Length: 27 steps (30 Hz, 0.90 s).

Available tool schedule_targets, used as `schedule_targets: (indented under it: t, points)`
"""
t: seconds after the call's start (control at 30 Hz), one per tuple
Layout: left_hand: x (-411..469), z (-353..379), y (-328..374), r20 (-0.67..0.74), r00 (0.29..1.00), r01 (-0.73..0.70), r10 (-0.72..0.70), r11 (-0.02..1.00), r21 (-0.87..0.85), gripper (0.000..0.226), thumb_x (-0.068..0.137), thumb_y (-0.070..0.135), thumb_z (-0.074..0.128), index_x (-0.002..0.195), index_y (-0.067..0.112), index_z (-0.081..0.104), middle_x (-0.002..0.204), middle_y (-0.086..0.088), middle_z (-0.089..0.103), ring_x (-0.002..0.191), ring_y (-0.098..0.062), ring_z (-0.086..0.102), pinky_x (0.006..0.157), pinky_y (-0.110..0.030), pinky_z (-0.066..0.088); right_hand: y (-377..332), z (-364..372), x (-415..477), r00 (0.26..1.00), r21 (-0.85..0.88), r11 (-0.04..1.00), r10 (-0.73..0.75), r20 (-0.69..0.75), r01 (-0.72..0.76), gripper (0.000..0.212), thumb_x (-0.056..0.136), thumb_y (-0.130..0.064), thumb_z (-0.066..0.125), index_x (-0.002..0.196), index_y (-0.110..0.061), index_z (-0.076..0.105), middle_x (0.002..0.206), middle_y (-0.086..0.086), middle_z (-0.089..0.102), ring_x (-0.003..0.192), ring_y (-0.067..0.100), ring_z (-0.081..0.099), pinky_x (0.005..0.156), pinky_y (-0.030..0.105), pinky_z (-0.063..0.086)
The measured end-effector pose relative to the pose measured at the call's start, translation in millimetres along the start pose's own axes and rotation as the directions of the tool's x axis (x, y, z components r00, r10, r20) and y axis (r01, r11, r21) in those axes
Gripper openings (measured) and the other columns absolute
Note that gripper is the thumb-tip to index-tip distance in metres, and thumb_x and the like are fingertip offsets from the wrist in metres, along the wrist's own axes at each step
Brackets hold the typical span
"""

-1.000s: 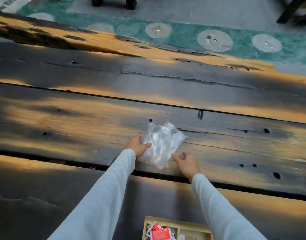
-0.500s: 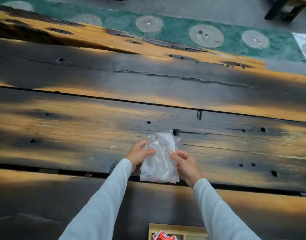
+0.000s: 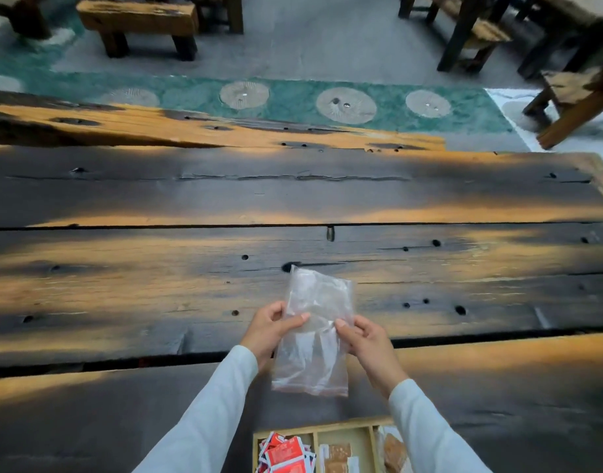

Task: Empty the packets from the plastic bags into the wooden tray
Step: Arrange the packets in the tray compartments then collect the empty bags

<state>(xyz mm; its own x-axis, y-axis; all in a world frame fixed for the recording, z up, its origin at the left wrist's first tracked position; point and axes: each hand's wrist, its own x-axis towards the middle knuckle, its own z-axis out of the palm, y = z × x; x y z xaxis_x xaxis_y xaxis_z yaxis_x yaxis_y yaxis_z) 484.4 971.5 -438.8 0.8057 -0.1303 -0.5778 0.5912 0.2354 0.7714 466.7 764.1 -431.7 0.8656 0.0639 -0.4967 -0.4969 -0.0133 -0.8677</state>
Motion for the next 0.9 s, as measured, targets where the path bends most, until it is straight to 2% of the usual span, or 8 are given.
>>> schedule_targets:
  t: [0.17, 0.27, 0.4, 0.5, 0.57, 0.67, 0.8, 0.9]
  points:
    - [-37.5, 76.3, -9.7, 0.135, 0.991, 0.015, -0.018, 1.000, 0.024, 0.036, 0.081, 0.004, 0.075, 0.115, -0.003, 0.063, 0.105, -0.023, 0.075, 0.089, -0.034, 0.074, 0.074, -0.042, 0.062, 4.6, -69.2, -59.4, 0.986, 0.013, 0.997, -0.074, -0.150, 0.077, 0.028, 0.098, -0.019, 0.066, 0.097, 0.008, 0.070, 0.094, 0.027, 0.077, 0.086, 0.033, 0.076, 0.077, 0.041, 0.060]
    - [-58.9, 122.7, -16.4, 0.273, 0.961, -0.003, -0.043, 0.987, 0.163, 0.034, 0.081, 0.005, 0.075, 0.114, 0.005, 0.067, 0.105, -0.016, 0.076, 0.091, -0.029, 0.075, 0.070, -0.034, 0.060, 10.7, -121.0, -95.2, 0.970, 0.029, 0.993, -0.103, -0.222, 0.112, 0.032, 0.096, -0.027, 0.070, 0.093, 0.005, 0.069, 0.097, 0.033, 0.073, 0.086, 0.036, 0.073, 0.079, 0.047, 0.058]
    - [-85.5, 199.7, -37.5, 0.321, 0.947, -0.070, -0.014, 0.967, 0.246, 0.020, 0.080, 0.005, 0.077, 0.099, 0.009, 0.074, 0.094, -0.015, 0.078, 0.082, -0.027, 0.073, 0.068, -0.033, 0.059, 18.6, -198.5, -163.9, 0.983, 0.084, 0.991, -0.090, -0.159, 0.105, 0.019, 0.098, -0.018, 0.066, 0.114, -0.011, 0.074, 0.106, 0.016, 0.080, 0.099, 0.032, 0.076, 0.084, 0.044, 0.062]
    - [-105.5, 262.8, -58.8, 0.397, 0.918, -0.093, -0.022, 0.959, 0.267, 0.013, 0.082, 0.002, 0.073, 0.094, 0.008, 0.076, 0.086, -0.012, 0.077, 0.074, -0.022, 0.071, 0.066, -0.031, 0.058, 26.9, -255.6, -220.3, 0.983, 0.156, 0.981, -0.095, -0.154, 0.119, 0.027, 0.099, -0.007, 0.062, 0.124, -0.012, 0.069, 0.111, 0.018, 0.079, 0.099, 0.030, 0.077, 0.078, 0.035, 0.063]
    - [-119.0, 307.5, -76.4, 0.464, 0.883, -0.083, -0.066, 0.952, 0.295, 0.012, 0.085, 0.002, 0.070, 0.095, 0.007, 0.076, 0.084, -0.010, 0.077, 0.071, -0.019, 0.072, 0.061, -0.028, 0.057, 36.7, -294.4, -256.7, 0.970, 0.180, 0.973, -0.106, -0.218, 0.147, 0.028, 0.098, -0.004, 0.062, 0.124, -0.010, 0.068, 0.108, 0.021, 0.079, 0.094, 0.029, 0.077, 0.074, 0.034, 0.062]
    - [-134.2, 366.2, -102.2, 0.555, 0.819, -0.094, -0.149, 0.918, 0.385, 0.016, 0.089, 0.007, 0.067, 0.103, 0.004, 0.073, 0.093, -0.014, 0.076, 0.080, -0.023, 0.072, 0.068, -0.032, 0.058, 54.9, -343.6, -307.1, 0.945, 0.205, 0.963, -0.104, -0.309, 0.173, 0.027, 0.097, -0.001, 0.062, 0.122, -0.008, 0.069, 0.105, 0.020, 0.079, 0.087, 0.026, 0.078, 0.068, 0.031, 0.061]
    - [-157.5, 442.4, -134.0, 0.654, 0.721, -0.110, -0.231, 0.893, 0.437, 0.027, 0.088, 0.003, 0.067, 0.114, 0.011, 0.068, 0.095, -0.015, 0.076, 0.076, -0.022, 0.074, 0.059, -0.031, 0.059, 84.5, -398.1, -373.2, 0.886, 0.271, 0.924, -0.127, -0.446, 0.268, 0.029, 0.095, 0.003, 0.063, 0.121, -0.007, 0.072, 0.110, 0.018, 0.079, 0.095, 0.029, 0.077, 0.074, 0.037, 0.064]
    - [-175.0, 492.2, -154.2, 0.718, 0.640, -0.102, -0.273, 0.896, 0.432, 0.032, 0.081, 0.005, 0.073, 0.112, 0.013, 0.071, 0.097, -0.016, 0.075, 0.075, -0.023, 0.074, 0.065, -0.034, 0.062, 103.6, -425.8, -413.9, 0.815, 0.287, 0.887, -0.150, -0.560, 0.360, 0.024, 0.093, 0.008, 0.063, 0.110, -0.002, 0.076, 0.105, 0.018, 0.080, 0.091, 0.026, 0.077, 0.076, 0.037, 0.065]
